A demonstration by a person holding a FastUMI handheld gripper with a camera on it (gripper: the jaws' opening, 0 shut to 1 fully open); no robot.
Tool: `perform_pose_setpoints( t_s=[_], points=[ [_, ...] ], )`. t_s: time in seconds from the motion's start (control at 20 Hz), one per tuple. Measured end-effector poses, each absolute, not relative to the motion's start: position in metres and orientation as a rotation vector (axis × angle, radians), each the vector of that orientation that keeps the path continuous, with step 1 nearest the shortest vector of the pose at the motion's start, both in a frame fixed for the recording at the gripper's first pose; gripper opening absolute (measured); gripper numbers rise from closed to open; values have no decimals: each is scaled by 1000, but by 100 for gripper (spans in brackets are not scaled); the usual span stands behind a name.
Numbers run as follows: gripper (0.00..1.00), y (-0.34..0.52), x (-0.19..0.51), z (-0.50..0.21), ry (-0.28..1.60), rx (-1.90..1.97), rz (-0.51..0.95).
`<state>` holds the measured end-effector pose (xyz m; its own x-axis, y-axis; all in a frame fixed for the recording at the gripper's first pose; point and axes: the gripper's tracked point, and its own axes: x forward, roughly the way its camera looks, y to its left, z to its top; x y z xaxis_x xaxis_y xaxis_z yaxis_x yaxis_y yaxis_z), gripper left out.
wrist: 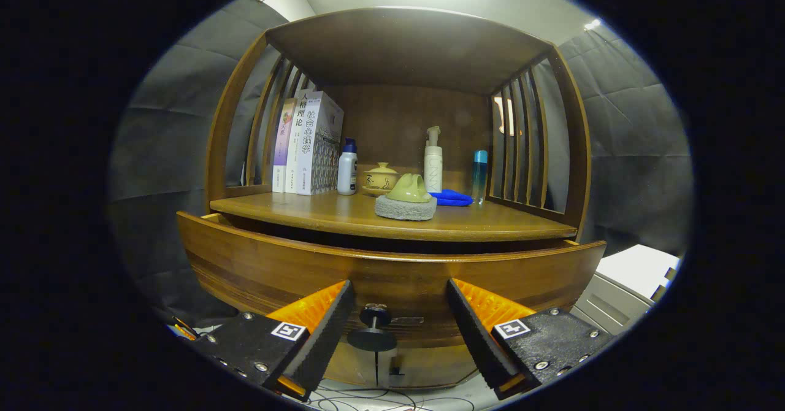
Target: Pull open the drawer, take out the items inside it, and place them on the countertop above the cabinet.
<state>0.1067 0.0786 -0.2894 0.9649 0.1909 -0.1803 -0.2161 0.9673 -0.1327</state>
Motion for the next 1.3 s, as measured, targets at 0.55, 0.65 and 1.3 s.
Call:
perform_pose_setpoints(
  t_s=[0.55,0.65,1.3],
  points=[
    [96,86,148,-296,174,-128,189],
    [96,89,146,-296,184,-116,191],
    [95,54,62,-49,20,-191,291]
  ],
)
